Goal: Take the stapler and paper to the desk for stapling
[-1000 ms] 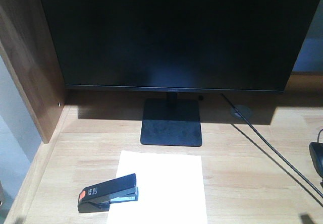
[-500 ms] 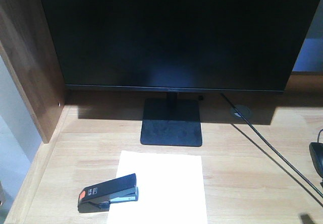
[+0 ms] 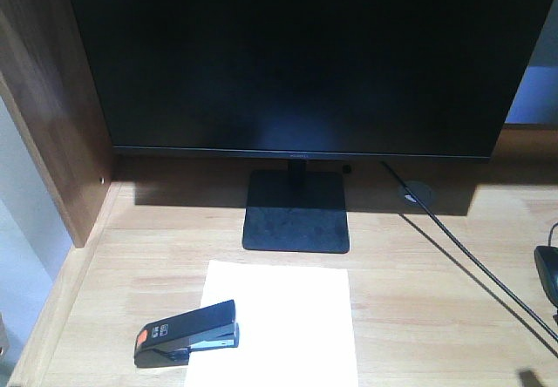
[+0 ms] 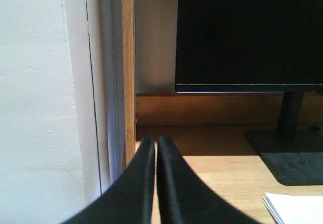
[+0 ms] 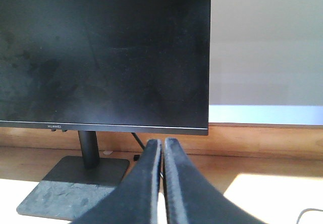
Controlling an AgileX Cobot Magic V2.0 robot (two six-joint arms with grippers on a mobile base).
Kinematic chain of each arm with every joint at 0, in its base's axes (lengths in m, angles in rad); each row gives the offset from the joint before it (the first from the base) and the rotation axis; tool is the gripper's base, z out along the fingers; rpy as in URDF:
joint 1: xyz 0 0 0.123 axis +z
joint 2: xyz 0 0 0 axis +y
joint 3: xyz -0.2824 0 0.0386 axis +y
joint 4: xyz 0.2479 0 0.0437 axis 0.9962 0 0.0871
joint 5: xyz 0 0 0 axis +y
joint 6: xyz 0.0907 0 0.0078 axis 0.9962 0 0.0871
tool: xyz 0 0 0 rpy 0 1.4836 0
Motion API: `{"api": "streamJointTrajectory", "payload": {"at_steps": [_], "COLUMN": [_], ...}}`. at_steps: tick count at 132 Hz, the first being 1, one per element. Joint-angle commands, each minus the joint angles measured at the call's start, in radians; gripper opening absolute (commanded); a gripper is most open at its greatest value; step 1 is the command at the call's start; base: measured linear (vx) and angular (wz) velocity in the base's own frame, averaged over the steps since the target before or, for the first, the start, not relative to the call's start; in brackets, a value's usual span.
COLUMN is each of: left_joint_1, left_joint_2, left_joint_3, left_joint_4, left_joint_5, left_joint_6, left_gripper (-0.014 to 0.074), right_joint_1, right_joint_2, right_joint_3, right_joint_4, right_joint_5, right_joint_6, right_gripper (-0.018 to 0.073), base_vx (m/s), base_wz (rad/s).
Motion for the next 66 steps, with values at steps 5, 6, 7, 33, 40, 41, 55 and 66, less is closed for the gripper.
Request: {"api": "streamJointTrajectory", "payload": {"at_steps": [5, 6, 7, 33, 40, 41, 55, 66], "left_joint_1": [0.001, 0.001, 0.001, 0.001, 0.001, 0.001, 0.001, 0.001], "left_joint_2": [-0.015, -0.015, -0.015, -0.015, -0.015, -0.015, -0.015, -0.015], "left_joint_3": [0.011, 0.011, 0.011, 0.011, 0.011, 0.011, 0.011, 0.011], "left_joint_4": [-0.009, -0.009, -0.009, -0.009, -0.009, -0.009, -0.009, -0.009], "left_joint_5": [-0.084, -0.084, -0.084, -0.084, -0.084, -0.084, -0.084, -0.084], "left_joint_6": [-0.008, -0.008, -0.008, -0.008, -0.008, -0.008, -0.008, -0.008], "left_gripper": [-0.0006, -0.0006, -0.0006, -0.0006, -0.0006, -0.0006, -0.0006, -0.0006], "right_joint_1": [0.001, 0.001, 0.001, 0.001, 0.001, 0.001, 0.001, 0.001], "right_joint_2": [0.009, 0.009, 0.009, 0.009, 0.009, 0.009, 0.009, 0.009], "right_joint_3": [-0.028, -0.028, -0.028, -0.028, -0.028, -0.028, -0.028, -0.028], "right_joint_4": [-0.021, -0.021, -0.021, -0.021, -0.021, -0.021, -0.021, -0.021], "right_joint_5": [-0.043, -0.043, -0.043, -0.043, -0.043, -0.043, -0.043, -0.043], "right_joint_6": [-0.004, -0.004, -0.004, -0.004, -0.004, -0.004, -0.004, -0.004], "right_gripper": [-0.0007, -0.0007, -0.0007, -0.0007, -0.0007, -0.0007, -0.0007, -0.0007], "base_vx": [0.00, 0.00, 0.00, 0.00, 0.00, 0.00, 0.00, 0.00], "base_wz": [0.00, 0.00, 0.00, 0.00, 0.00, 0.00, 0.00, 0.00]}}
